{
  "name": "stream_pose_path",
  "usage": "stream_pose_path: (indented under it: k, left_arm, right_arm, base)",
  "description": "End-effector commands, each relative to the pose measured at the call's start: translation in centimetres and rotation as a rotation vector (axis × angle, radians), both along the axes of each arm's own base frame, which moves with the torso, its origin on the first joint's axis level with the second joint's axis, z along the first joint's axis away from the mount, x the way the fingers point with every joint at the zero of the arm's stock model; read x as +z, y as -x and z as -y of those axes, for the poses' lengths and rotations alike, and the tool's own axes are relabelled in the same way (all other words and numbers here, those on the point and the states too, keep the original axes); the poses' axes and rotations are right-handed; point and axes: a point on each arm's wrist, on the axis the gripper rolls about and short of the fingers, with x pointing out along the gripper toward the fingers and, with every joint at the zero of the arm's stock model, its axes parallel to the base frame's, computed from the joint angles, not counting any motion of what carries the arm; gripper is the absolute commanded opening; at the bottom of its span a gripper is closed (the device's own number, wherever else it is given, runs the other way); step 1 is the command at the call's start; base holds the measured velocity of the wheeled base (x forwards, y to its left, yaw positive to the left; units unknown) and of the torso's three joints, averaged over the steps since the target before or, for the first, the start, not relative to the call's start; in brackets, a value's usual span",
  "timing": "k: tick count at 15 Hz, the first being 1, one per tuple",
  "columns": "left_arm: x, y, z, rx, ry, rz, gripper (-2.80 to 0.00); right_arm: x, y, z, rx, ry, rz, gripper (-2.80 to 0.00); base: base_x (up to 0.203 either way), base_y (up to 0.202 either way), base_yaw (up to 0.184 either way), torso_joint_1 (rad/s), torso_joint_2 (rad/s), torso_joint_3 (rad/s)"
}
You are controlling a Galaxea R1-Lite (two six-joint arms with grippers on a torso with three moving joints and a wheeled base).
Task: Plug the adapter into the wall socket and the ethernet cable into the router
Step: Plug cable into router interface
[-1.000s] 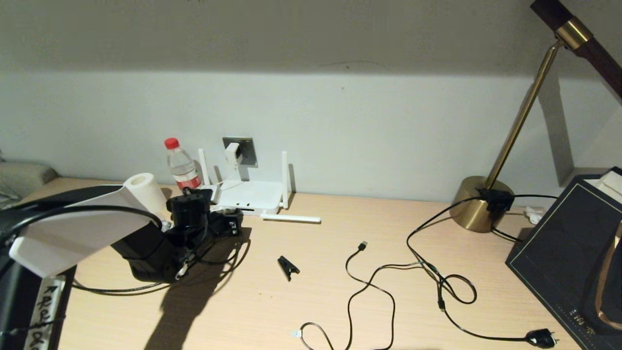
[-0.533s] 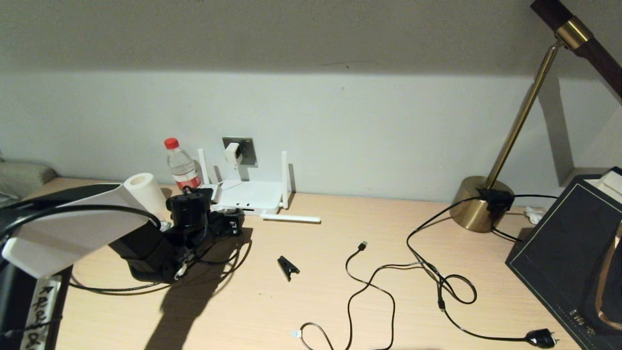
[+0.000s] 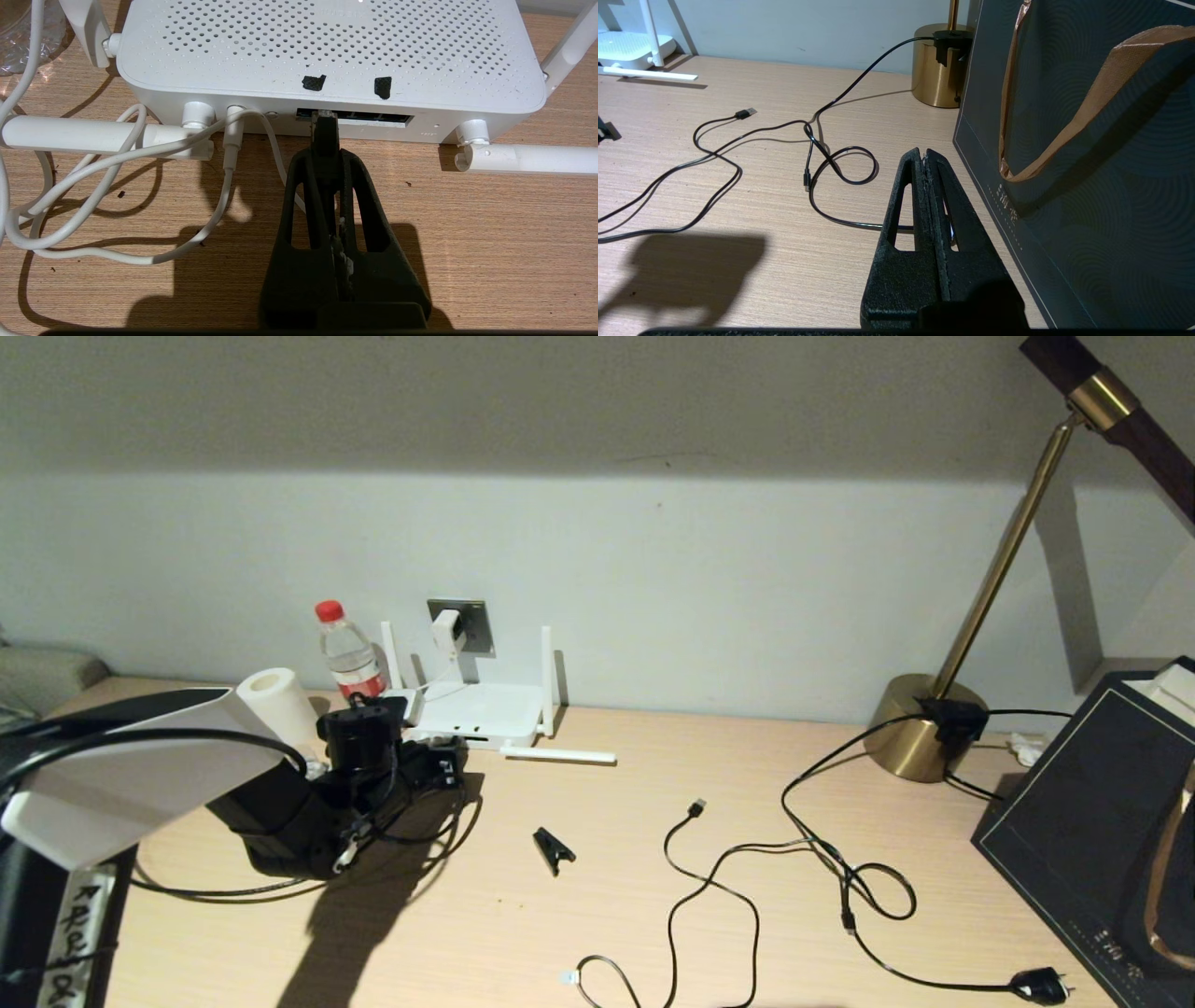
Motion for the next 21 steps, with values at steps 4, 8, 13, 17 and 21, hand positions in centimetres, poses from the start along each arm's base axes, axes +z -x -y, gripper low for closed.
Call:
stream_pose_path:
  k: [4, 8, 13, 17, 21]
  left_arm:
    - [-0.01, -0.09, -0.12, 0.003, 0.001, 0.006, -2.80]
    - [-0.22, -0.10, -0.19, 0.005, 0.001, 0.002, -2.80]
    - [-0.43, -0.15, -0.31, 0.008, 0.000, 0.000, -2.80]
    - [-0.43, -0.21, -0.76, 0.019, 0.000, 0.000, -2.80]
    - [-0.50, -0.23, -0.82, 0.019, 0.001, -0.002, -2.80]
  right_arm:
    - [-0.80, -0.24, 0.00, 0.001, 0.000, -0.030, -2.80]
    - [-0.80, -0.24, 0.00, 0.001, 0.000, -0.030, -2.80]
    - [-0.80, -0.24, 0.00, 0.001, 0.000, -0.030, -2.80]
    - [-0.80, -0.24, 0.00, 0.001, 0.000, -0.030, -2.80]
    - [-0.80, -0.24, 0.00, 0.001, 0.000, -0.030, -2.80]
  base:
    - [0.000, 0.000, 0.000, 0.000, 0.00, 0.000]
    - [0.000, 0.000, 0.000, 0.000, 0.00, 0.000]
    - [0.000, 0.000, 0.000, 0.000, 0.00, 0.000]
    - [0.000, 0.000, 0.000, 0.000, 0.00, 0.000]
    - [0.000, 0.000, 0.000, 0.000, 0.00, 0.000]
